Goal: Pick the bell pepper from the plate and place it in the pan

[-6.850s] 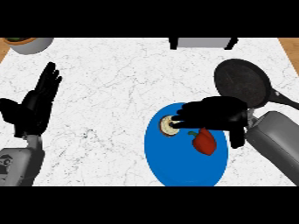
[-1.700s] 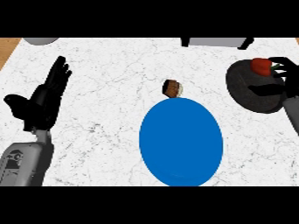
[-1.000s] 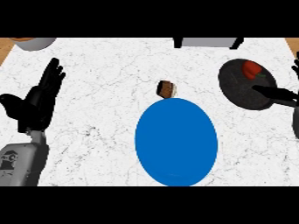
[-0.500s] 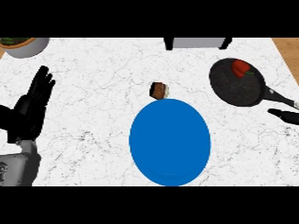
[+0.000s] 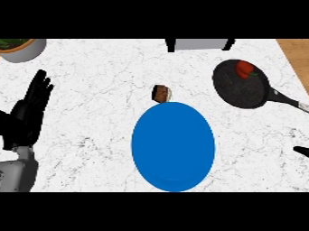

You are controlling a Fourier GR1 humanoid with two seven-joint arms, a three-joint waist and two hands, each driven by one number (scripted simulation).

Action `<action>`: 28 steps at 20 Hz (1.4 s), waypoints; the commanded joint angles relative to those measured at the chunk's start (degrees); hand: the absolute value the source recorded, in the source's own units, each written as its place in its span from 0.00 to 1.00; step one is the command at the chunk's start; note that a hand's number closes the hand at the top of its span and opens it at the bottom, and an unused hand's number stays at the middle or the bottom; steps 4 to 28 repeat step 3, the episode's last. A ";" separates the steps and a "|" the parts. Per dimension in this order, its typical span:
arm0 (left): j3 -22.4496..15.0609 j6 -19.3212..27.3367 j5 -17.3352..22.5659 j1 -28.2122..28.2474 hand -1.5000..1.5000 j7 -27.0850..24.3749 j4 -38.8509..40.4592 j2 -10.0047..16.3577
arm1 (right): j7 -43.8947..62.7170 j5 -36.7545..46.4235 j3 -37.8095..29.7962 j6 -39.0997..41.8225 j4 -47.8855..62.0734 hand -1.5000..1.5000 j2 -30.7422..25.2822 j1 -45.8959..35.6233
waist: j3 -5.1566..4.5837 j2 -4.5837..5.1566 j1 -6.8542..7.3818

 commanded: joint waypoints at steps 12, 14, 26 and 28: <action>-0.48 -1.00 0.43 -0.62 0.50 -0.05 -0.20 -0.49 | 13.29 -1.34 2.88 -1.10 -27.06 0.00 6.64 13.25 | 0.10 0.48 1.17; -0.48 -1.00 0.43 -0.62 0.50 -0.05 -0.20 -0.49 | 13.29 -1.34 2.88 -1.10 -27.06 0.00 6.64 13.25 | 0.10 0.48 1.17; -0.48 -1.00 0.43 -0.62 0.50 -0.05 -0.20 -0.49 | 13.29 -1.34 2.88 -1.10 -27.06 0.00 6.64 13.25 | 0.10 0.48 1.17; -0.48 -1.00 0.43 -0.62 0.50 -0.05 -0.20 -0.49 | 13.29 -1.34 2.88 -1.10 -27.06 0.00 6.64 13.25 | 0.10 0.48 1.17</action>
